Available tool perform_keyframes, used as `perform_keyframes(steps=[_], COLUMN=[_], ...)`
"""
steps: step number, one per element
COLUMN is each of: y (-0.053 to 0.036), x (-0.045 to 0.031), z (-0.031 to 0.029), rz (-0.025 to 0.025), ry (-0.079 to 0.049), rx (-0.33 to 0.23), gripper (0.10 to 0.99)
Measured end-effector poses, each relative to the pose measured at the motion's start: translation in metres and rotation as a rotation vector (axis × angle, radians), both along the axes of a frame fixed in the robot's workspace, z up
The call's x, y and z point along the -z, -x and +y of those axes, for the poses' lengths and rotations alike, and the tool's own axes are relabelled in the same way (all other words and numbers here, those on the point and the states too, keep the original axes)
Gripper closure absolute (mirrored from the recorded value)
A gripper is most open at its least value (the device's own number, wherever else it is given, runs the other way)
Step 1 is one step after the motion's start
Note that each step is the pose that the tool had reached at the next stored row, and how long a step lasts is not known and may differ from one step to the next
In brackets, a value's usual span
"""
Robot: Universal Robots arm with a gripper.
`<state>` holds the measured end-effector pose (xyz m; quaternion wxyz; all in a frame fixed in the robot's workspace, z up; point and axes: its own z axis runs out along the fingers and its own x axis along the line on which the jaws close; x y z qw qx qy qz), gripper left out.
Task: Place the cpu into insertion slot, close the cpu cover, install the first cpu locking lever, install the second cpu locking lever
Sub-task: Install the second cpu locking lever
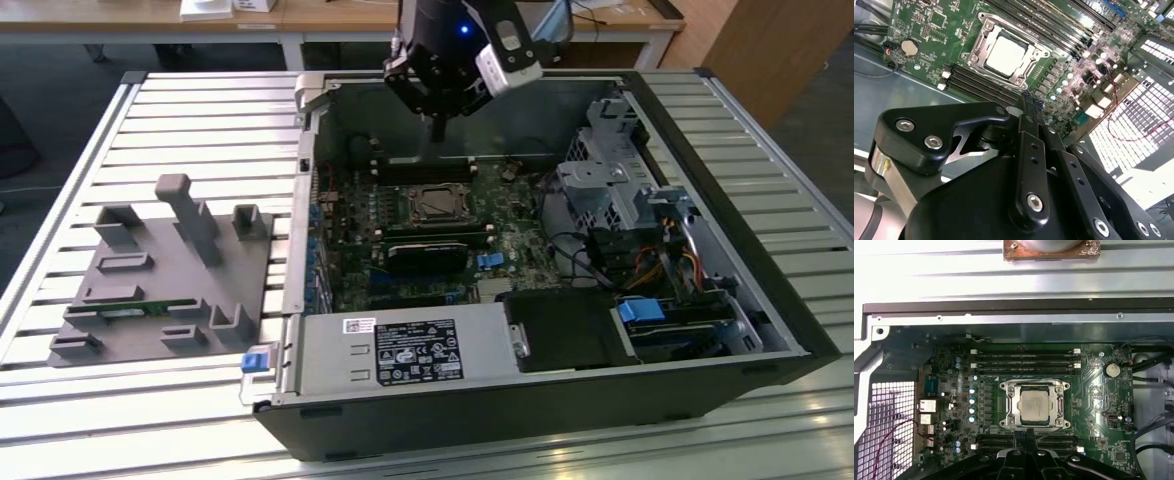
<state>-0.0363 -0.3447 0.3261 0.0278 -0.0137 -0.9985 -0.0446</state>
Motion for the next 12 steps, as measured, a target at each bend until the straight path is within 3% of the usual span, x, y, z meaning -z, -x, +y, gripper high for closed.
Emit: perform_keyframes(steps=[12], y=[0.0000], x=[-0.0118], z=[0.0000], rz=[0.0000], ry=[0.000], rx=[0.000], gripper=[0.980])
